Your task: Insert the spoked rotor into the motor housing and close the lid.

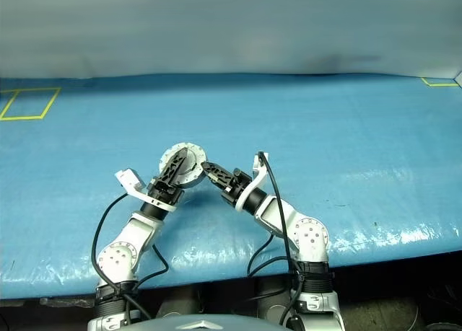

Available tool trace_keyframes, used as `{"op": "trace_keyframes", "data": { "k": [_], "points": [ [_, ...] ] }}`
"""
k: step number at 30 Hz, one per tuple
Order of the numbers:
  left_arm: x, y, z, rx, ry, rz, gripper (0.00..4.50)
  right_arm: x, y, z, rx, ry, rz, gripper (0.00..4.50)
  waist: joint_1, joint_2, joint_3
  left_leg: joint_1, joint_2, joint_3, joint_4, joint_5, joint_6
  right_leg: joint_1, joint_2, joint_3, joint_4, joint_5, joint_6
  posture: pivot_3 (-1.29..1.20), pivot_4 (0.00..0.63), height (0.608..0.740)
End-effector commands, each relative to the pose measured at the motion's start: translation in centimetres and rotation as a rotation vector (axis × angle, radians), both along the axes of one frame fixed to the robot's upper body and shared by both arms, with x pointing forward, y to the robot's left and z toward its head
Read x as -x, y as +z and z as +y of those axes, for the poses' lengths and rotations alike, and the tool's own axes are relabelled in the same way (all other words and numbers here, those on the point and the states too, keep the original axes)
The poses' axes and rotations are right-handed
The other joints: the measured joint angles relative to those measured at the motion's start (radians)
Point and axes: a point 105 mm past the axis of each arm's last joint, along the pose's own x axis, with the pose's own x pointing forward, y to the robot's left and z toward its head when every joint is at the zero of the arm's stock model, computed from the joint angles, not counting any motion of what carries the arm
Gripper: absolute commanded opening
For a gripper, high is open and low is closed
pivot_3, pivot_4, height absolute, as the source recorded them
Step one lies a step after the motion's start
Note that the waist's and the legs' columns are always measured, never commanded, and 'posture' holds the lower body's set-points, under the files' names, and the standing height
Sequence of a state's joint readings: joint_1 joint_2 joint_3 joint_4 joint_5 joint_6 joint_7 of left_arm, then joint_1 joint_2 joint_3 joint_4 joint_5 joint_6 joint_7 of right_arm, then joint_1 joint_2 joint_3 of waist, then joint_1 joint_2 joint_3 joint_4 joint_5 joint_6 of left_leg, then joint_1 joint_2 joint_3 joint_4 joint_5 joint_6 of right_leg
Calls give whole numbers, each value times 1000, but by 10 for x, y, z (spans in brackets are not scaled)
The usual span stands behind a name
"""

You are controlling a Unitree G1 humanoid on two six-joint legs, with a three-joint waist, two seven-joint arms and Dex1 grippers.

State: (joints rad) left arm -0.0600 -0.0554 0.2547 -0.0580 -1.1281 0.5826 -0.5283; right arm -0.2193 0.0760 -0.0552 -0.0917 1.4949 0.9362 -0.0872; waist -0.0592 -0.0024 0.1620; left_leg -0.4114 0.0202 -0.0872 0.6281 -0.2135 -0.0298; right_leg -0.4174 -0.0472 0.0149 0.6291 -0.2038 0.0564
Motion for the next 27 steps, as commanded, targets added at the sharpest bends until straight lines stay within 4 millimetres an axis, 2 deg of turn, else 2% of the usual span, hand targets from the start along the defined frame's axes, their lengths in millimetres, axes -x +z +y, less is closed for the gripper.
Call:
{"op": "trace_keyframes", "data": {
  "k": [1,3,8,12,16,21,27],
  "points": [
    [2,5,-5,-14,-13,-35,3202,7,27,7,-77,27,-104,1196,0,0,0,0,0,0,0,0,0,0,0,0,0,0,0,0,150,740],
    [4,4,-3,-6,-10,-33,2887,5,26,6,-67,14,-107,1196,0,0,0,0,0,0,0,0,0,0,0,0,0,0,0,0,150,740],
    [0,-8,6,-28,48,49,2872,-2,22,1,-7,-44,-134,1196,0,0,0,0,0,0,0,0,0,0,1,0,0,0,0,0,150,740],
    [-2,-16,12,-63,99,88,2872,-7,18,0,105,-60,-202,2434,0,0,0,0,0,0,0,0,0,0,1,1,0,0,0,0,150,740],
    [-7,-25,24,-84,201,140,2872,-16,17,-6,202,-153,-270,3732,0,0,0,0,1,0,0,0,0,0,2,1,0,0,0,0,150,740],
    [-16,-32,51,-58,380,204,2872,-30,8,-20,296,-267,-290,3732,2,0,0,0,0,-1,0,0,0,0,2,1,0,0,1,0,150,740],
    [-29,-16,118,84,702,203,2872,-23,11,-20,281,-231,-341,3732,9,-1,0,0,1,-1,0,0,0,0,3,2,0,1,0,0,150,740]
  ]
}}
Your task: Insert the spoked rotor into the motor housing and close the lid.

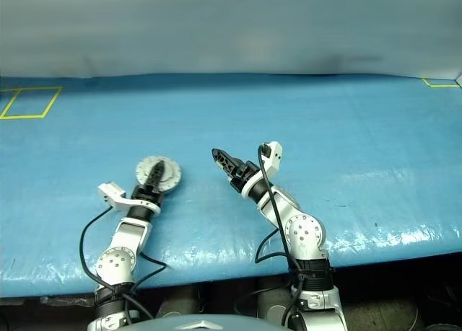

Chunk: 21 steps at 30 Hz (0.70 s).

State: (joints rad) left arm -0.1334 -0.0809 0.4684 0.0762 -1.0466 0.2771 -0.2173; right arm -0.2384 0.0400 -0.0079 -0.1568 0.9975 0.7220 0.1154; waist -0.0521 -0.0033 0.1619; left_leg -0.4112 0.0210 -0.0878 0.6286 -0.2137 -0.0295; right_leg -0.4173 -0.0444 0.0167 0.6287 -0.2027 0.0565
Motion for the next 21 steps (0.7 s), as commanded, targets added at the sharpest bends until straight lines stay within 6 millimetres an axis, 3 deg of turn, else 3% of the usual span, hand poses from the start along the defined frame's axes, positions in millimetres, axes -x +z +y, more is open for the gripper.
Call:
{"op": "trace_keyframes", "data": {
  "k": [1,4,11,14,19,21],
  "points": [
    [-6,24,30,94,180,-107,2872,4,10,2,-11,14,-55,3732,5,0,0,0,0,0,0,0,0,0,0,0,0,0,0,0,150,740],
    [-12,22,51,71,264,-60,2872,5,7,0,-9,6,-50,3732,13,-1,0,0,0,0,0,0,0,1,0,0,-1,0,1,0,150,740],
    [-31,-2,78,-72,346,172,2872,6,7,-2,-25,0,-40,3732,15,-2,-1,2,-1,-1,1,0,0,3,0,0,0,1,1,0,150,740],
    [-33,1,93,-137,419,203,2872,7,6,-3,-16,2,-38,3732,13,-2,-1,3,0,0,1,0,0,4,1,1,0,2,0,0,150,740],
    [-16,7,122,-232,603,238,4471,4,4,-9,-6,-10,-29,3780,8,-2,-1,4,0,0,0,0,0,4,1,2,0,2,0,0,150,740],
    [-5,16,134,-252,686,216,4471,3,4,-11,-3,-11,-25,3780,8,-2,-1,4,0,0,-1,0,0,4,1,2,0,2,1,0,150,740]
  ]
}}
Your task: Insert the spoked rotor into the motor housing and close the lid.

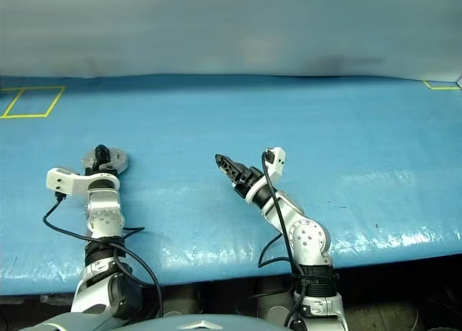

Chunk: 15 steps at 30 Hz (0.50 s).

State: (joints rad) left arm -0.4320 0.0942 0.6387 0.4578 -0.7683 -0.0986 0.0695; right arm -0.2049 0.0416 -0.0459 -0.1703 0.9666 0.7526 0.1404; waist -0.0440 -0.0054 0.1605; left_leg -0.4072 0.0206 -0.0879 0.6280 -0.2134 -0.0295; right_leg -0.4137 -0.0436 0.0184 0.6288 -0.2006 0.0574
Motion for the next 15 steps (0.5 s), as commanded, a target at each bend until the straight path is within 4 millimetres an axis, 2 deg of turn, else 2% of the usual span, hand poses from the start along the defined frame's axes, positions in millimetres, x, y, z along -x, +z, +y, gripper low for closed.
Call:
{"op": "trace_keyframes", "data": {
  "k": [1,3,6,8,9,10,11,12,13,14,15],
  "points": [
    [26,18,32,-55,185,-60,4471,-1,12,-2,-18,8,-34,3780,0,0,0,0,0,0,0,0,0,0,0,0,0,0,0,0,150,740],
    [37,31,42,0,247,-171,4471,-2,10,-2,-40,12,-4,3780,2,-1,0,0,0,0,0,0,0,0,0,0,0,0,0,0,150,740],
    [48,53,49,-37,268,-268,4471,-3,7,-3,-28,17,9,3780,8,-1,0,-1,0,0,1,0,0,0,0,0,0,0,0,0,150,740],
    [52,65,49,-61,257,-322,4471,-3,8,-3,-15,21,-3,3780,10,-1,0,-1,0,0,1,0,0,1,0,0,0,0,0,0,150,740],
    [50,77,42,-105,202,-364,4471,-4,11,-4,21,12,-48,3780,10,-1,0,-1,0,0,1,0,0,1,0,0,0,0,0,0,150,740],
    [47,87,32,-150,139,-397,4471,-4,13,-6,58,-1,-92,3780,10,-1,0,-1,0,0,1,0,0,1,0,0,0,0,0,0,150,740],
    [39,103,9,-260,-6,-435,4471,-8,14,-12,167,-51,-172,3780,10,-1,0,-1,0,0,2,0,0,1,0,0,-1,0,0,0,150,740],
    [32,115,-23,-396,-191,-457,4471,-13,14,-20,337,-132,-285,3780,10,-1,0,-1,0,0,2,0,0,1,0,0,-1,0,0,0,150,740],
    [28,117,-51,-500,-340,-452,4471,-16,16,-26,469,-186,-387,3780,12,-1,0,-1,-1,0,2,0,0,1,0,0,-1,0,0,0,150,740],
    [27,116,-68,-561,-433,-445,4471,-17,17,-28,550,-215,-462,3780,13,-1,0,-2,-1,0,2,0,-1,1,-1,1,-1,0,0,0,150,740],
    [25,108,-95,-648,-592,-409,4471,-18,17,-32,577,-229,-496,3780,12,-1,-1,-1,-2,0,2,0,-1,1,-1,1,-1,0,1,0,150,740]
  ]
}}
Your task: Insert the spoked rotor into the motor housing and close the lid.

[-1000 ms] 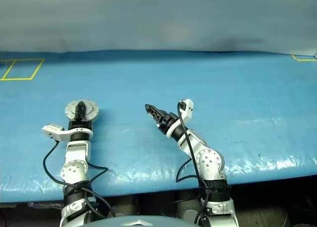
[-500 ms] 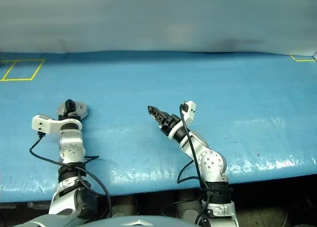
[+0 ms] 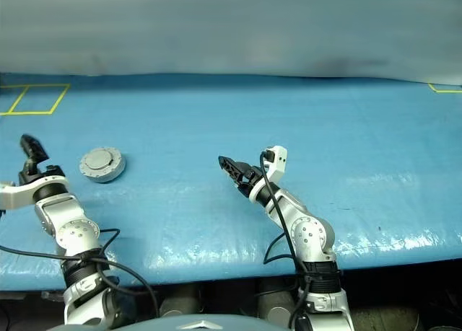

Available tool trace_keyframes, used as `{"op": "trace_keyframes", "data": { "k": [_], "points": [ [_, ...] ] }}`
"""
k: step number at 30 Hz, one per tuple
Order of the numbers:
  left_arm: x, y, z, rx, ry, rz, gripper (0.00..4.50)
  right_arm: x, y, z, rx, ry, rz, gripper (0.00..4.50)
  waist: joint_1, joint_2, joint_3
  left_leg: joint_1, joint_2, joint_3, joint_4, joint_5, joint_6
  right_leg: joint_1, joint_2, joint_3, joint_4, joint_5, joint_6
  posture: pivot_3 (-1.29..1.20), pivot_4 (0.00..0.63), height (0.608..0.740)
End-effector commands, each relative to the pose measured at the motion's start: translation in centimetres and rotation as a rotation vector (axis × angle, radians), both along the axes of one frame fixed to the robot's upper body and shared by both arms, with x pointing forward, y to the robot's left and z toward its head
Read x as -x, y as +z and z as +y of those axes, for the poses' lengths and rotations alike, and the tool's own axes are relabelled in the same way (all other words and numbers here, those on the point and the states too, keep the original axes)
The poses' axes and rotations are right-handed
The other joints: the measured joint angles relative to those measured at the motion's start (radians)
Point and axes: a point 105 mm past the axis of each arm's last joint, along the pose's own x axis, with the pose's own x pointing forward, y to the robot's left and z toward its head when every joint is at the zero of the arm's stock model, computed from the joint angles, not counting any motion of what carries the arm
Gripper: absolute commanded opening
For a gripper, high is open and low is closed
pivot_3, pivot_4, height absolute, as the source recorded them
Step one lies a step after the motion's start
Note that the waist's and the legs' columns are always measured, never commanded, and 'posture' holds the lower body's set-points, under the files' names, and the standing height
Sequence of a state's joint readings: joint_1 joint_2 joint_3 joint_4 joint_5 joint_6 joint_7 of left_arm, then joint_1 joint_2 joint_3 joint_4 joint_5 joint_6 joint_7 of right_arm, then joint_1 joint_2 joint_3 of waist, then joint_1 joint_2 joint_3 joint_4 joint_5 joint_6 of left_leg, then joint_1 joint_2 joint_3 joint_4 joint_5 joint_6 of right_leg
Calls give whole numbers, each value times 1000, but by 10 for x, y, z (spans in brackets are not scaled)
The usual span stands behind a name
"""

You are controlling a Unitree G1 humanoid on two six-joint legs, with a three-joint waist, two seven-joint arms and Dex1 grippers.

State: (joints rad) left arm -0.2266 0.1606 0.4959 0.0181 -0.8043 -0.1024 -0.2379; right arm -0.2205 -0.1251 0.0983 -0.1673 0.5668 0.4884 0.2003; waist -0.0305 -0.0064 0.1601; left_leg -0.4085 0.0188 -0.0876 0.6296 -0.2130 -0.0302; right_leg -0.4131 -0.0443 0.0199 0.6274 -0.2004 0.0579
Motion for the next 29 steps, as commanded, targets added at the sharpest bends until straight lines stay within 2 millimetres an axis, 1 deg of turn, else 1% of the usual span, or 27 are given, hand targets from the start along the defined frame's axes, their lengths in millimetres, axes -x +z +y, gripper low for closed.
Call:
{"op": "trace_keyframes", "data": {
  "k": [1,3,4,5,6,7,8,9,11,12,14,18,22,24,29],
  "points": [
    [-7,-2,-95,-407,-416,53,4471,-3,18,-9,175,-55,-253,3780,-4,1,0,1,0,0,0,0,0,0,0,1,0,0,0,0,150,740],
    [0,-26,-131,-622,-578,143,4471,-3,7,-16,320,-37,-289,3780,-10,1,-1,3,0,2,-1,0,0,1,0,2,1,0,0,0,150,740],
    [3,-33,-139,-682,-613,161,4471,-3,3,-18,361,-22,-291,3780,-15,1,0,5,1,3,-2,0,0,2,0,4,1,0,0,0,150,740],
    [8,-48,-151,-782,-695,209,4471,0,-8,-20,441,37,-289,3780,-19,1,0,7,1,5,-3,0,0,2,0,5,1,0,-1,0,150,740],
    [13,-61,-160,-853,-769,248,4471,4,-16,-21,478,93,-274,3780,-21,1,0,7,2,6,-3,0,0,1,1,6,1,-1,-1,0,150,740],
    [20,-72,-168,-896,-847,285,4471,11,-21,-20,484,170,-264,3780,-22,1,0,7,2,6,-4,0,0,1,1,6,1,-1,-1,0,150,740],
    [27,-80,-175,-934,-915,299,4471,17,-24,-20,483,224,-265,3780,-23,1,0,7,2,6,-4,0,0,1,1,6,2,-1,-1,0,150,740],
    [32,-83,-180,-952,-965,304,4493,21,-25,-21,473,261,-262,3951,-23,1,0,7,3,6,-5,0,0,0,1,6,2,-1,-2,0,150,740],
    [36,-87,-183,-989,-990,303,4500,29,-25,-22,446,331,-253,4406,-23,1,1,7,3,7,-6,0,0,0,2,6,2,-2,-2,0,150,740],
    [36,-87,-182,-994,-985,306,4500,32,-25,-22,439,357,-250,4484,-23,1,1,7,3,7,-6,0,0,0,2,6,2,-2,-2,0,150,740],
    [35,-86,-181,-1000,-973,291,4500,34,-24,-23,437,382,-256,4484,-22,1,1,7,3,7,-5,0,0,0,1,6,2,-2,-2,0,150,740],
    [35,-78,-181,-974,-962,244,4500,30,-25,-22,468,369,-277,4484,-15,1,1,7,3,7,-3,0,0,1,1,6,2,-2,-2,0,150,740],
    [34,-79,-178,-985,-930,255,4500,25,-32,-22,528,358,-268,4484,-6,1,1,7,3,7,-4,0,0,0,1,6,2,-2,-2,0,150,740],
    [33,-78,-179,-966,-925,251,4500,22,-31,-22,532,339,-271,4484,-4,1,1,7,3,7,-4,0,0,0,1,6,2,-2,-2,0,150,740],
    [35,-88,-182,-971,-948,304,4500,22,-30,-19,540,354,-284,4484,-4,1,1,7,3,7,-3,0,0,1,1,6,2,-1,-2,0,150,740]
  ]
}}
